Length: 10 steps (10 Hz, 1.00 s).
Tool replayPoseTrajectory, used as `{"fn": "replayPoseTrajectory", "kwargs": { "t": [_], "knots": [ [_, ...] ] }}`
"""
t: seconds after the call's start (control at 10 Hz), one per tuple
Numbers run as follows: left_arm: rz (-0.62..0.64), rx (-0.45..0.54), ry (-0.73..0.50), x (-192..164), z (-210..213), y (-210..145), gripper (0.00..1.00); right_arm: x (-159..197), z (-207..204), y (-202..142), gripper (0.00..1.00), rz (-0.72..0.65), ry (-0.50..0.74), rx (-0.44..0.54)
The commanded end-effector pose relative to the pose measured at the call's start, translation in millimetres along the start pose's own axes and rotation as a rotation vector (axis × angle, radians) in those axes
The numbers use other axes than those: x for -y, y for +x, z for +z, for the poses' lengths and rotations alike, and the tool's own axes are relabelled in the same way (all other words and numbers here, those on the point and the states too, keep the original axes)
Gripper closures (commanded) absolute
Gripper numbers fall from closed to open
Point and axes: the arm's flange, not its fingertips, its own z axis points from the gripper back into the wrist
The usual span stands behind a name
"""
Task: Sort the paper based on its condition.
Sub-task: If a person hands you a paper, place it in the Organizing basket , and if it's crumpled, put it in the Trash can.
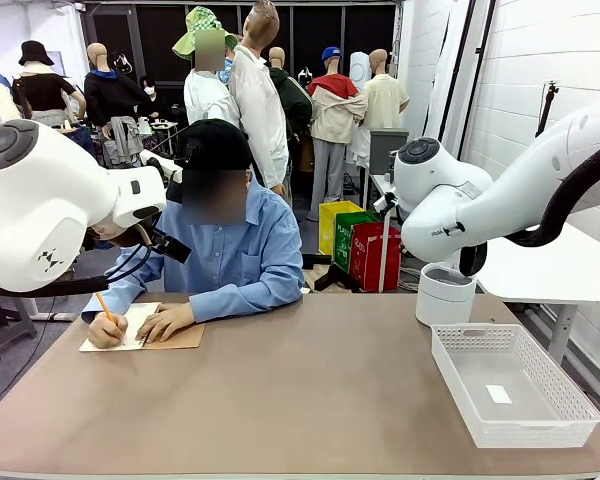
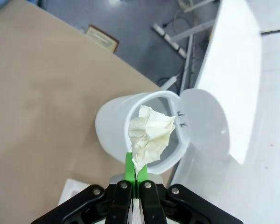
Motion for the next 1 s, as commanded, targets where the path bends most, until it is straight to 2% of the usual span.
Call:
{"fn": "replayPoseTrajectory", "kwargs": {
  "t": [0.0,0.5,0.9],
  "knots": [
    [-0.014,0.005,0.008,-0.6,-0.5,0.2,0.00,3.9,-18.1,8.8,1.00,-0.032,-0.067,-0.026],
    [-0.014,0.005,0.008,-0.6,-0.5,0.2,0.00,14.1,-45.5,0.9,1.00,-0.049,-0.073,-0.082],
    [-0.014,0.005,0.008,-0.6,-0.5,0.2,0.00,23.2,-64.0,2.6,1.00,-0.020,-0.079,-0.070]
  ]
}}
